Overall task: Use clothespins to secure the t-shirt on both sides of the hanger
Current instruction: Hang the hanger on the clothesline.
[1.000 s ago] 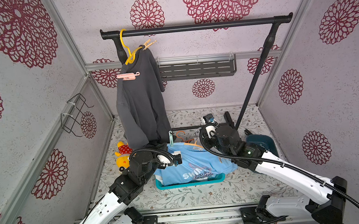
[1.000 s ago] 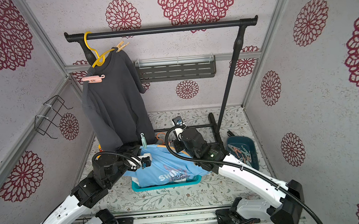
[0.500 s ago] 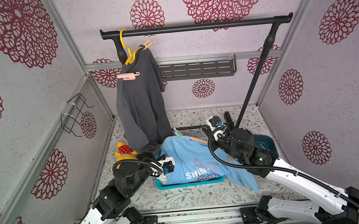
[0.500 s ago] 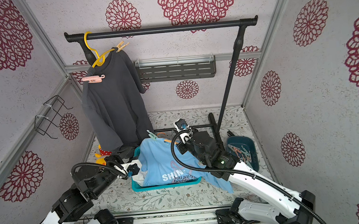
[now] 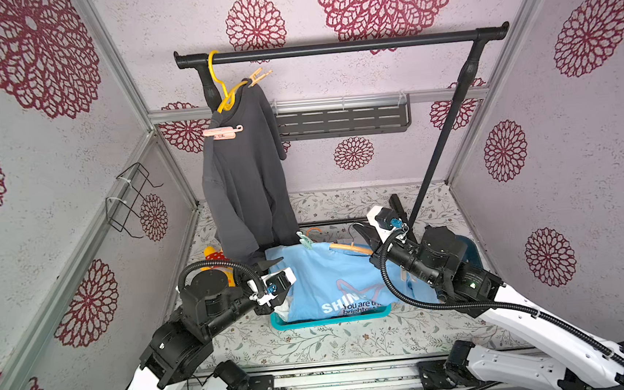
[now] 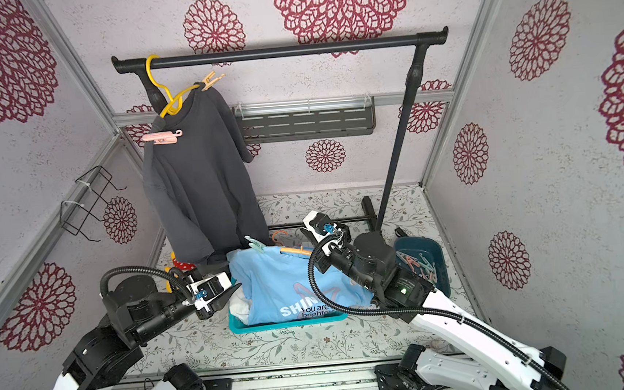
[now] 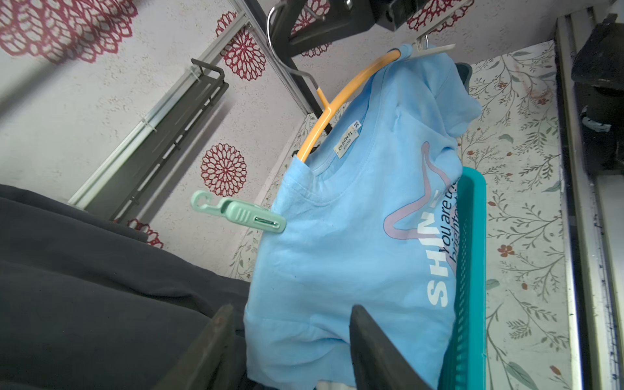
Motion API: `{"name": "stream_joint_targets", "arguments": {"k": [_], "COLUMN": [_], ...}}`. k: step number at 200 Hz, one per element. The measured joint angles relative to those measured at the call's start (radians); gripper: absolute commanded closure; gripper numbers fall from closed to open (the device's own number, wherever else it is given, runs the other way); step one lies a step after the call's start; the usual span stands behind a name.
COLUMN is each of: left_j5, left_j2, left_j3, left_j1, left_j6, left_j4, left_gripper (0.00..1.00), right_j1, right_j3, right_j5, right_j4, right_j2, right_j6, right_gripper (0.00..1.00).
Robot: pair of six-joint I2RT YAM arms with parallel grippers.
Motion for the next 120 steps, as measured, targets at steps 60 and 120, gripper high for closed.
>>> {"name": "stream_joint_targets", "arguments": {"k": [60, 120], "left_j5": [0.246, 0.426], "left_j2": [0.085, 0.157], "left_j3": [0.001, 0.035], "left_j1": [0.211, 0.31], "left_j6": [-0.08, -0.091], "left_j4": [-0.003, -0.005], "left_gripper": [0.4, 0.41], "right_j1": [0.0, 0.0], "right_j3": [0.0, 0.0], "right_j5": [-0.065, -0.146], "right_j4": [0.008, 0.023], "right_j2": [-0.003, -0.005], "right_j6": [-0.018, -0.017], "right_gripper": [1.0, 1.0]}}
